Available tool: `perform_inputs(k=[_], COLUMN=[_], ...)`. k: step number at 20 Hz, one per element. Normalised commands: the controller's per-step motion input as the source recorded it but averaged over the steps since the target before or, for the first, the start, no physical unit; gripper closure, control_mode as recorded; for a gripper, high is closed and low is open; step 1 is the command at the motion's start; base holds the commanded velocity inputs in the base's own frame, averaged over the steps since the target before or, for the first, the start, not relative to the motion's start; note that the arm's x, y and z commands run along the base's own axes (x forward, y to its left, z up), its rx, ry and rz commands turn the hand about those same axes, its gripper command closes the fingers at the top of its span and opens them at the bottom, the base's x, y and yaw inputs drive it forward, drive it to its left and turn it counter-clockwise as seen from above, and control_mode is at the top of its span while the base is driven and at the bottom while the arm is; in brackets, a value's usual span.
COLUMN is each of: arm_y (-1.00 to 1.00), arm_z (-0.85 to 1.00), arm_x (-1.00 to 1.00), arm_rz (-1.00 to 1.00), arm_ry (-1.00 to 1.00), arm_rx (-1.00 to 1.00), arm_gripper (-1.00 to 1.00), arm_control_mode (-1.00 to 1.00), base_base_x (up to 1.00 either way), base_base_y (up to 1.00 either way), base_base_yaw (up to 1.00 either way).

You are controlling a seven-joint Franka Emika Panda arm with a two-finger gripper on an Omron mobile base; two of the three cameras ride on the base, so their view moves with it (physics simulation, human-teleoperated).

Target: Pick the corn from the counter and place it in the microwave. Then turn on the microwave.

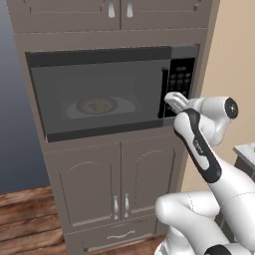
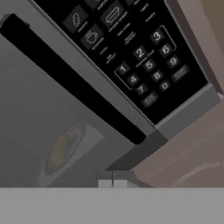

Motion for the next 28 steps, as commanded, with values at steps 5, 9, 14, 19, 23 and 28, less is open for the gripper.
perform_inputs(k=[5, 9, 14, 19, 23, 28], arm_y=[-0.07, -0.17, -0.09, -0.10, -0.16, -0.08], arm_z=[0.00, 0.00, 0.00, 0.00, 0.00, 0.00], arm_x=[0.00, 0.00, 0.00, -0.01, -0.01, -0.09], arm_rz=[-0.08, -0.09, -0.11, -0.10, -0.08, -0.06], arm_ry=[0.00, 0.00, 0.00, 0.00, 0.00, -0.01], arm_rx=[0.23, 0.22, 0.21, 0.17, 0.16, 0.11], arm_gripper=[1.00, 1.00, 1.00, 1.00, 1.00, 1.00], arm_control_mode=[-1.00, -1.00, -1.00, -1.00, -1.00, -1.00], base_base_x=[0.00, 0.00, 0.00, 0.00, 0.00, 0.00], base_base_y=[0.00, 0.00, 0.00, 0.00, 0.00, 0.00], base_base_yaw=[0.00, 0.00, 0.00, 0.00, 0.00, 0.00])
